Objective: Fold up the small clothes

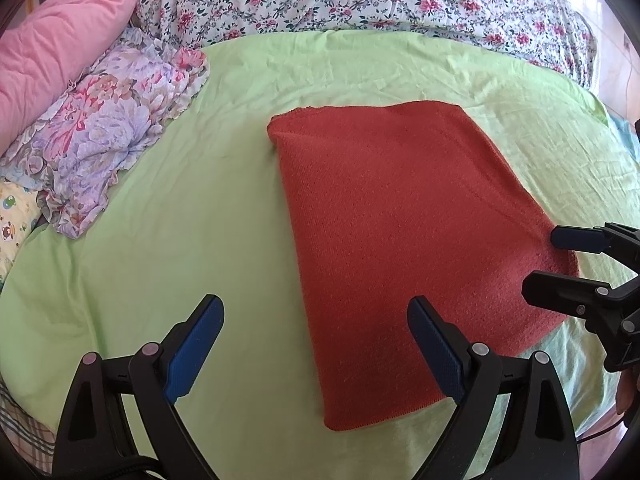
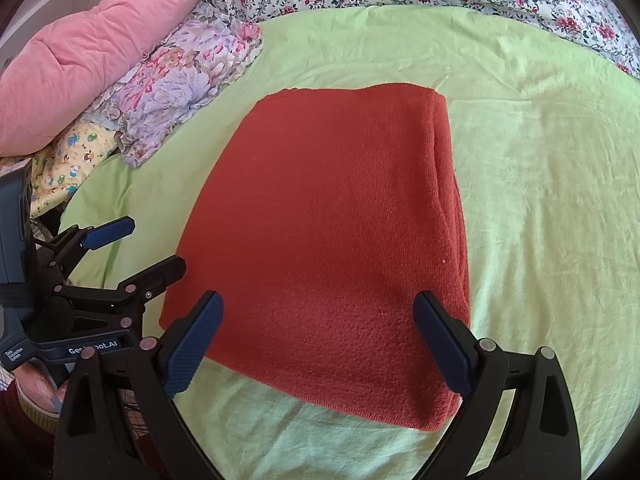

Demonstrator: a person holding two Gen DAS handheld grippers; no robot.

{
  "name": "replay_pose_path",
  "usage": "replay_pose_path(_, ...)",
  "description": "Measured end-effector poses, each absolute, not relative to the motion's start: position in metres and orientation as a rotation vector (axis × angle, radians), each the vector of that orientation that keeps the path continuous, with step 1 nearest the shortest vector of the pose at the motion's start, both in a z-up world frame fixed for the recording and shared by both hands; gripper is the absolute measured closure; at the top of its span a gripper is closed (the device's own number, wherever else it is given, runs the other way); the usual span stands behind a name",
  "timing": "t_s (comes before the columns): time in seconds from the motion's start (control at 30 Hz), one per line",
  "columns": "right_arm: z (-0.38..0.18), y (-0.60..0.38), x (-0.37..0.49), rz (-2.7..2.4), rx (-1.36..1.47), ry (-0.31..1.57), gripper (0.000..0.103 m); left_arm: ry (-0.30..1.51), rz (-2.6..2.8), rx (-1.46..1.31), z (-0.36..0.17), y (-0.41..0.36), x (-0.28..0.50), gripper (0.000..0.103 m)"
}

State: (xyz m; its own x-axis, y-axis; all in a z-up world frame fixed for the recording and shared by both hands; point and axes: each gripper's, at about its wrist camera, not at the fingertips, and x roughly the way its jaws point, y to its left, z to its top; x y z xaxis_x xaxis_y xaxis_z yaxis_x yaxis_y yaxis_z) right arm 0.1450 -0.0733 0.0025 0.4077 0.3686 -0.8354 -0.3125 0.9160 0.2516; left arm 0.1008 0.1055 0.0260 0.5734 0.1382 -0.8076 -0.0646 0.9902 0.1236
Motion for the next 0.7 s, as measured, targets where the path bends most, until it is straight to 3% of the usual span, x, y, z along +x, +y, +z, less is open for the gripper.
replay_pose_path(0.7,0.005,-0.080,0.161,0.409,0.088,1.032,0.007,0.930,0.155,0.082,0.022,0.121,0.118,0.010)
